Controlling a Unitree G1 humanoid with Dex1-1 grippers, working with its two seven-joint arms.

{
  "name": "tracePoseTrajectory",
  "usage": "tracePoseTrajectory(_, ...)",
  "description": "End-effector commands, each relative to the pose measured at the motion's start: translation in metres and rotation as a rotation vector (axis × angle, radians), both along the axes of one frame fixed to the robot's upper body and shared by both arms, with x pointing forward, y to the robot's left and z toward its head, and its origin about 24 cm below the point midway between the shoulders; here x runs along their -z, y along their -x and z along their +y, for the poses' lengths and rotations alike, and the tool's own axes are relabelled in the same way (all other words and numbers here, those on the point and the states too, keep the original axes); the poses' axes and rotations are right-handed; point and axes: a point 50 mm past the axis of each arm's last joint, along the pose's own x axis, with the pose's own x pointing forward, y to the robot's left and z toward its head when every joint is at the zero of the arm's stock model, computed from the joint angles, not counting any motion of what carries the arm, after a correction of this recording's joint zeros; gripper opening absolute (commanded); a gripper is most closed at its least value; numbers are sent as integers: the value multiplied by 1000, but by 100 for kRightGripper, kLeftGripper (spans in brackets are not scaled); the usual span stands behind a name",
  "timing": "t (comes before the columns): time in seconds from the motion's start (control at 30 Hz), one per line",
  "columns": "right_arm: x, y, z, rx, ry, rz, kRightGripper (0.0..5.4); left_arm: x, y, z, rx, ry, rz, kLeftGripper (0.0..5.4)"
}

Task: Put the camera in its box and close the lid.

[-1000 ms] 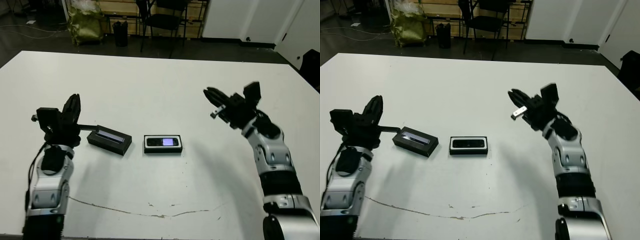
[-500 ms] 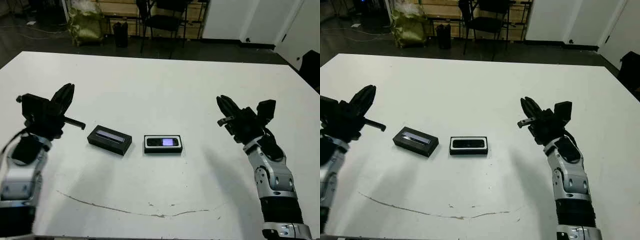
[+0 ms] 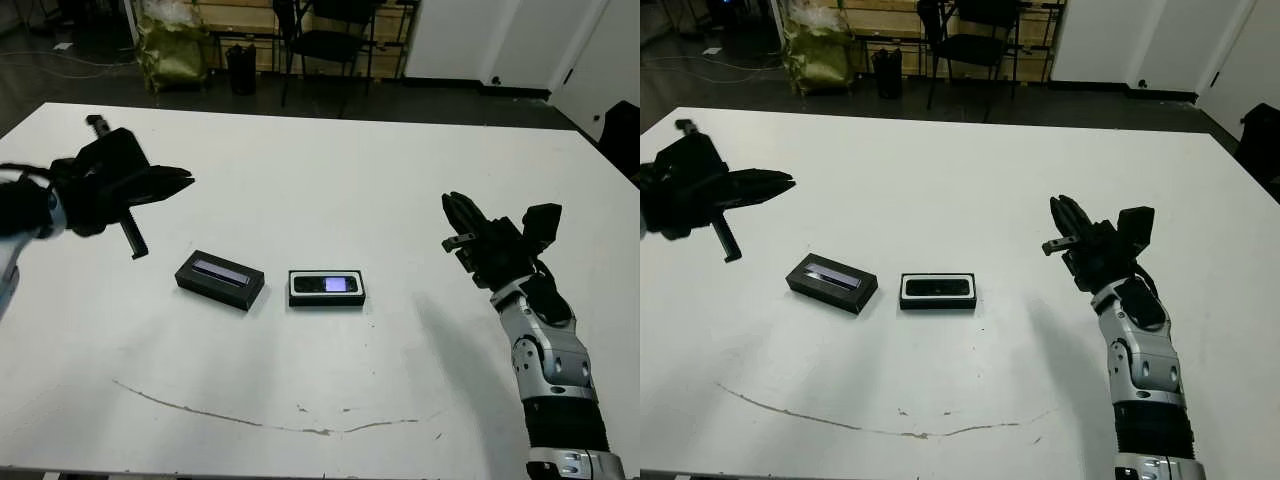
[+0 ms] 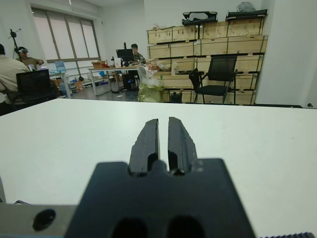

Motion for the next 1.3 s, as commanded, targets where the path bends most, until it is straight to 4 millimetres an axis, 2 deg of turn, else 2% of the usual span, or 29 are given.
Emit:
tracePoseTrajectory(0.03, 5, 2, -5, 28, -9, 45, 3, 1, -10, 0, 27, -75, 22, 0)
tracePoseTrajectory(0.2, 4, 3, -5, 41, 6, 58, 3, 7, -38, -1, 75, -194, 49, 0)
tracePoseTrajectory(0.37, 6, 3, -6, 43, 6, 60, 3, 16, -69, -3, 98, -389, 224, 0)
tracePoseTrajectory(0.53, 6, 6, -5, 58, 31, 62, 3, 26, -88, -6, 66, -447, 341, 0)
tracePoseTrajectory(0.67, 6, 6, -4, 60, 25, 66, 3, 30, -95, -11, 37, -483, 357, 0)
tracePoseTrajectory(0.87, 9, 5, -6, 49, 8, 68, 3, 42, -99, -24, 83, -596, 304, 0)
tracePoseTrajectory(1.3, 8, 7, -7, 67, 33, 65, 3, 65, -97, -30, 71, -569, 401, 0)
